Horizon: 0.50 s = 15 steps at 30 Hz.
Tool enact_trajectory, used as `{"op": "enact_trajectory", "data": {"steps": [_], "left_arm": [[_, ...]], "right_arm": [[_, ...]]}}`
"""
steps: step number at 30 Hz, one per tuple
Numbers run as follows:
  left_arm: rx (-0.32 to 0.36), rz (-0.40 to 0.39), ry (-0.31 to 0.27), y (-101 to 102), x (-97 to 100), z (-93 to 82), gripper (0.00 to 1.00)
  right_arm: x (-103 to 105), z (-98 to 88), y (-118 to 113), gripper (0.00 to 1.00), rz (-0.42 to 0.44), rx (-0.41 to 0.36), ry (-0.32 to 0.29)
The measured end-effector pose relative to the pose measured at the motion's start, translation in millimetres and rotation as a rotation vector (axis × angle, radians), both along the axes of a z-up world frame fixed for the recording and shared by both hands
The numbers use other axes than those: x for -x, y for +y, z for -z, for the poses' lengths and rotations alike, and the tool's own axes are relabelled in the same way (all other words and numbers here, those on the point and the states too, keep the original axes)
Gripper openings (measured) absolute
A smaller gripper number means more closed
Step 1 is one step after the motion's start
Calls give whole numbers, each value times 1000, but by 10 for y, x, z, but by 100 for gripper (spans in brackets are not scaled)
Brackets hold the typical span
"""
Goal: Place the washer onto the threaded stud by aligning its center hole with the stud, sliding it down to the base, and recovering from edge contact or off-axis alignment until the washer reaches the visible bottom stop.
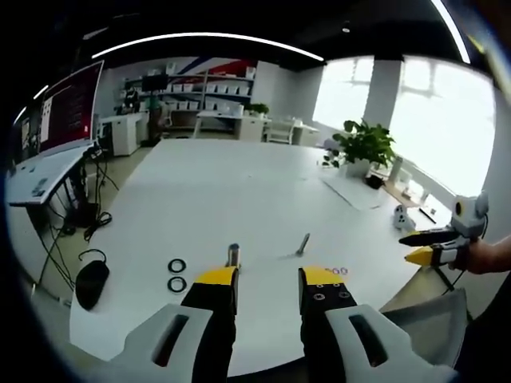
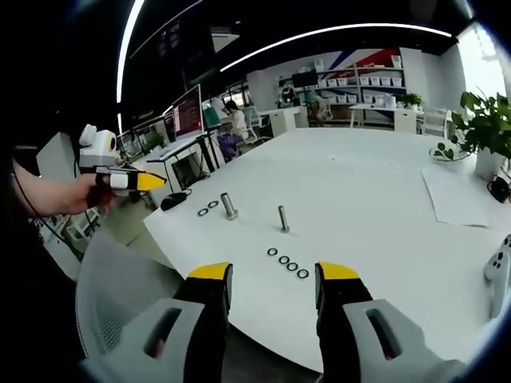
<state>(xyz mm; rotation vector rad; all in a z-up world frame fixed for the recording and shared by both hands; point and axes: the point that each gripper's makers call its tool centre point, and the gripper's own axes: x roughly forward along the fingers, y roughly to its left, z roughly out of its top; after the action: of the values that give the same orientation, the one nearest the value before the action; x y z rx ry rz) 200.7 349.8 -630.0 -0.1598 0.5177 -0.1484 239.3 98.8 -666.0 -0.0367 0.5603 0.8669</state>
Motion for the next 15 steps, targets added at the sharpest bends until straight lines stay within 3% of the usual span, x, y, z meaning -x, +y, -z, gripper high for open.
{"op": "enact_trajectory", "data": {"steps": [15], "left_arm": [[2,-22,32,169,10,128,29]], "right_arm": [[0,24,87,44,-14,10,8]]}}
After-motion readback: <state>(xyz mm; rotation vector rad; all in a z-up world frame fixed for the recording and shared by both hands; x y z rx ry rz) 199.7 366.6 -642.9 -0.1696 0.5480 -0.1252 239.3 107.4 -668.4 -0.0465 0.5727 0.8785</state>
